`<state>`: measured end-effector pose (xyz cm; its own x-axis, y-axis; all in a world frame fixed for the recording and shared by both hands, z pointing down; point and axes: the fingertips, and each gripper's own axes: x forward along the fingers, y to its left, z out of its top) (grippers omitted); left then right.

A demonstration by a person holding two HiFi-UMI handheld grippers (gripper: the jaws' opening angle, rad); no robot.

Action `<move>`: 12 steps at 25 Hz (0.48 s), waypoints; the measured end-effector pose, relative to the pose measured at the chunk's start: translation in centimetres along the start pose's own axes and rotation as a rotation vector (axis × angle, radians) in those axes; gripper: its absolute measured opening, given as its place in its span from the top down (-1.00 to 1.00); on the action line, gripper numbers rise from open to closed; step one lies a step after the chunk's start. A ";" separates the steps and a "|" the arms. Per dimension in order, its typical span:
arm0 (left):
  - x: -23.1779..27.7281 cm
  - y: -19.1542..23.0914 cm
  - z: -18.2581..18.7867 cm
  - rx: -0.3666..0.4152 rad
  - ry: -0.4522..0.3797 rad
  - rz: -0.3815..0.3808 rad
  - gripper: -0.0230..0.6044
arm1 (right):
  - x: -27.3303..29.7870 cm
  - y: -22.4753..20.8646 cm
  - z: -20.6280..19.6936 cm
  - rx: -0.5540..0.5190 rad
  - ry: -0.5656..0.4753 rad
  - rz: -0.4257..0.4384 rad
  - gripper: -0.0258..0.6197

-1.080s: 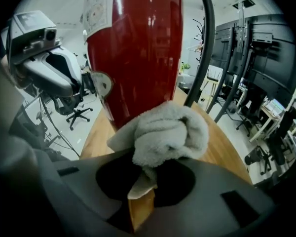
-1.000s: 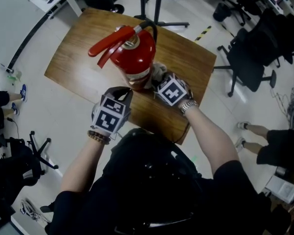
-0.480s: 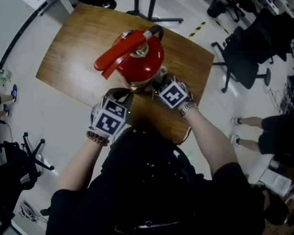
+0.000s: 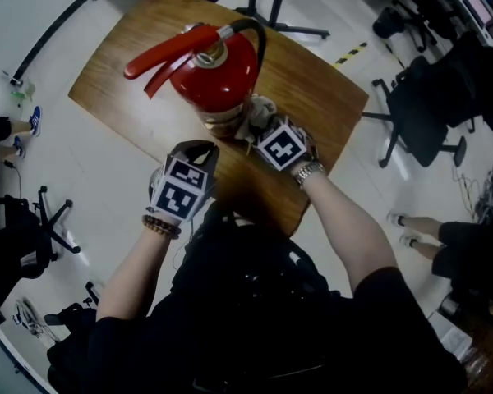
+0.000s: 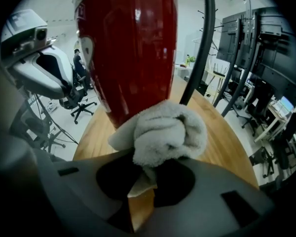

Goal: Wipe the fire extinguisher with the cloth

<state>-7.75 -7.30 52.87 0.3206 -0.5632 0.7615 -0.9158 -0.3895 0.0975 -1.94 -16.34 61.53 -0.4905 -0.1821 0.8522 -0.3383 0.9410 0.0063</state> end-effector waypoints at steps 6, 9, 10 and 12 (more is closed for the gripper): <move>-1.2 -2.5 0.3 -0.054 -0.017 0.089 0.89 | -2.2 0.5 -0.2 -0.073 -0.051 0.020 0.69; -1.8 -3.9 0.5 -0.078 -0.027 0.122 0.89 | -4.0 0.3 -0.4 -0.105 -0.077 0.022 0.69; -1.9 -4.4 0.6 -0.085 -0.031 0.133 0.89 | -4.6 0.3 -0.4 -0.113 -0.086 0.023 0.69; -2.3 -5.1 0.8 -0.097 -0.037 0.154 0.89 | -5.8 0.2 -0.5 -0.127 -0.105 0.025 0.69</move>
<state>-3.63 -4.61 50.07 0.1817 -0.6381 0.7482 -0.9733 -0.2254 0.0441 1.23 -14.97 56.83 -0.5812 -0.1807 0.7934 -0.2238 0.9729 0.0577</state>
